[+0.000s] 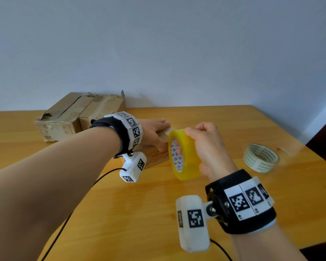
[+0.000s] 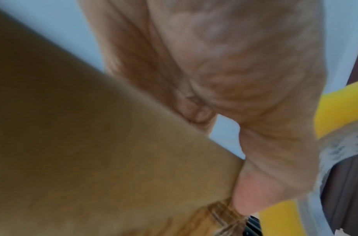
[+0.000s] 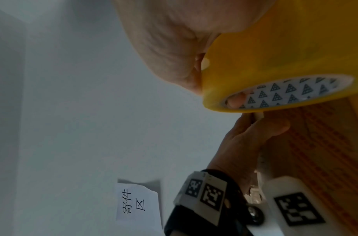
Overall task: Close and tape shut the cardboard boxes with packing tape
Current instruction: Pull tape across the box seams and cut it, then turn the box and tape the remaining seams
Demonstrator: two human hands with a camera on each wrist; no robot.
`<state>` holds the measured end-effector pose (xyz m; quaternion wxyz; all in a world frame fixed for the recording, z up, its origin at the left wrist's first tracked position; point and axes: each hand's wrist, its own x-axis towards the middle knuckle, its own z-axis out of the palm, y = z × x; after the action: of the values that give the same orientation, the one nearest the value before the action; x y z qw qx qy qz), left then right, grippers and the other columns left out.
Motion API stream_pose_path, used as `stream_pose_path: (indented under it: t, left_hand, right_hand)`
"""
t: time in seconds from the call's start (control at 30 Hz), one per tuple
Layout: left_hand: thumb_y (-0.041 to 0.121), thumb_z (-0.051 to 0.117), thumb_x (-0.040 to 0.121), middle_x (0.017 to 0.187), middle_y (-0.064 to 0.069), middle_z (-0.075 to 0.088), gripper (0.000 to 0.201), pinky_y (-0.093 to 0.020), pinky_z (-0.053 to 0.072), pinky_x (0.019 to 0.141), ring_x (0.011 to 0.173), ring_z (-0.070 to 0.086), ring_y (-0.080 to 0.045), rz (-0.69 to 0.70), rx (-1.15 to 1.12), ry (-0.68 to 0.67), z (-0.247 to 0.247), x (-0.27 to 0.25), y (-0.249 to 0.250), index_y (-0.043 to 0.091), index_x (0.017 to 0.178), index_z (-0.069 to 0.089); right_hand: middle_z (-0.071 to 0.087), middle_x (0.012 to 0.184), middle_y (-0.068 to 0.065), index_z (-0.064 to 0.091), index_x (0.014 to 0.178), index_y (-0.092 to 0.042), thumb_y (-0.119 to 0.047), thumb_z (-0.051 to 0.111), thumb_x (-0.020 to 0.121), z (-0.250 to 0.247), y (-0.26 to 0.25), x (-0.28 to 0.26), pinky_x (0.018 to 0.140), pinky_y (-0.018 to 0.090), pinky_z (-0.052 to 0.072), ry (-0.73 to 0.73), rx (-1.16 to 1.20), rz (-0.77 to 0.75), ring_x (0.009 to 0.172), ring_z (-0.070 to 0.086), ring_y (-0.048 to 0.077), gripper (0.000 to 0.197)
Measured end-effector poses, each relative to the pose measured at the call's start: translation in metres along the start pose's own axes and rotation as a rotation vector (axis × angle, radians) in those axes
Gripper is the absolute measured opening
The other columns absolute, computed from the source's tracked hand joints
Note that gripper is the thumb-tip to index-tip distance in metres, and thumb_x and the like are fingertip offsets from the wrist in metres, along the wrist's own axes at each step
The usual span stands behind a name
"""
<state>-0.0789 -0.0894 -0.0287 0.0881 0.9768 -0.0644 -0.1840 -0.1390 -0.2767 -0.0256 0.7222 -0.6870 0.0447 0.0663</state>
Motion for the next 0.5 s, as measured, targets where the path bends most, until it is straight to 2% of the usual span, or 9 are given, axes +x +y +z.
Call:
stream_pose_path:
  t: [0.03, 0.1, 0.2, 0.23, 0.27, 0.33, 0.37, 0.43, 0.5]
  left_hand:
    - [0.051, 0.068, 0.081, 0.162, 0.024, -0.002, 0.097, -0.042, 0.021, 0.120, 0.150, 0.015, -0.014, -0.008, 0.026, -0.005, -0.001, 0.000, 0.002, 0.044, 0.155, 0.005]
    - [0.052, 0.064, 0.084, 0.163, 0.022, -0.004, 0.096, -0.045, 0.020, 0.120, 0.151, 0.013, -0.016, -0.021, 0.093, -0.021, -0.003, 0.001, 0.005, 0.042, 0.156, 0.002]
    - [0.055, 0.059, 0.087, 0.163, 0.021, -0.007, 0.094, -0.052, 0.013, 0.121, 0.153, 0.005, -0.021, -0.027, 0.160, -0.043, -0.001, -0.001, 0.008, 0.042, 0.155, -0.004]
    - [0.056, 0.057, 0.088, 0.163, 0.021, -0.008, 0.093, -0.054, 0.011, 0.121, 0.153, 0.002, -0.022, -0.025, 0.174, -0.043, 0.000, -0.001, 0.009, 0.042, 0.155, -0.005]
    - [0.056, 0.056, 0.088, 0.163, 0.021, -0.008, 0.091, -0.055, 0.010, 0.121, 0.153, 0.001, -0.022, -0.022, 0.181, -0.041, 0.001, -0.002, 0.008, 0.043, 0.155, -0.005]
    - [0.055, 0.054, 0.090, 0.163, 0.023, -0.006, 0.087, -0.055, 0.010, 0.121, 0.153, 0.000, -0.019, -0.004, 0.188, -0.027, 0.001, -0.002, 0.008, 0.045, 0.155, -0.003]
    - [0.055, 0.054, 0.091, 0.163, 0.024, -0.004, 0.085, -0.053, 0.010, 0.122, 0.153, -0.001, -0.018, 0.011, 0.196, -0.016, 0.001, -0.003, 0.009, 0.045, 0.155, -0.001]
    - [0.053, 0.053, 0.094, 0.163, 0.023, -0.001, 0.082, -0.049, 0.011, 0.123, 0.153, 0.000, -0.018, 0.047, 0.229, 0.004, -0.001, -0.004, 0.013, 0.040, 0.156, 0.001]
    - [0.049, 0.052, 0.096, 0.163, 0.021, 0.001, 0.080, -0.046, 0.012, 0.123, 0.153, 0.003, -0.019, 0.062, 0.248, 0.008, -0.002, -0.004, 0.016, 0.036, 0.157, 0.003]
  right_hand:
    - [0.071, 0.073, 0.008, 0.046, 0.117, -0.018, -0.017, 0.060, 0.102, 0.001, 0.001, -0.002, 0.049, 0.031, 0.057, -0.020, 0.007, 0.014, 0.048, 0.065, 0.016, 0.021]
    - [0.068, 0.053, 0.000, 0.043, 0.124, -0.014, -0.014, 0.058, 0.103, 0.002, 0.005, -0.004, 0.050, 0.032, 0.056, -0.054, 0.030, 0.048, 0.046, 0.064, 0.017, 0.025]
    - [0.067, 0.049, -0.002, 0.042, 0.126, -0.012, -0.010, 0.056, 0.104, 0.001, 0.011, -0.004, 0.051, 0.032, 0.057, -0.081, 0.017, 0.114, 0.048, 0.065, 0.018, 0.027]
    - [0.068, 0.050, 0.000, 0.043, 0.125, -0.011, -0.009, 0.057, 0.103, 0.000, 0.012, -0.003, 0.051, 0.031, 0.058, -0.082, 0.006, 0.143, 0.048, 0.067, 0.018, 0.026]
    - [0.072, 0.057, 0.002, 0.045, 0.123, -0.012, -0.009, 0.058, 0.102, 0.000, 0.013, -0.001, 0.055, 0.033, 0.060, -0.077, -0.008, 0.167, 0.053, 0.070, 0.019, 0.025]
    - [0.078, 0.084, 0.012, 0.048, 0.120, -0.013, -0.013, 0.062, 0.099, 0.000, 0.013, 0.001, 0.075, 0.044, 0.064, -0.074, -0.039, 0.205, 0.075, 0.075, 0.028, 0.025]
    - [0.078, 0.085, 0.013, 0.050, 0.118, -0.012, -0.013, 0.062, 0.099, 0.001, 0.012, 0.002, 0.076, 0.046, 0.064, -0.090, -0.035, 0.220, 0.075, 0.076, 0.029, 0.022]
    - [0.075, 0.072, 0.011, 0.055, 0.107, -0.008, -0.010, 0.058, 0.102, 0.002, 0.009, 0.002, 0.071, 0.042, 0.063, -0.153, -0.031, 0.237, 0.065, 0.073, 0.025, 0.006]
    - [0.073, 0.080, 0.015, 0.060, 0.102, -0.007, -0.017, 0.055, 0.105, 0.001, 0.009, 0.006, 0.082, 0.047, 0.060, -0.183, -0.079, 0.236, 0.074, 0.070, 0.028, 0.012]
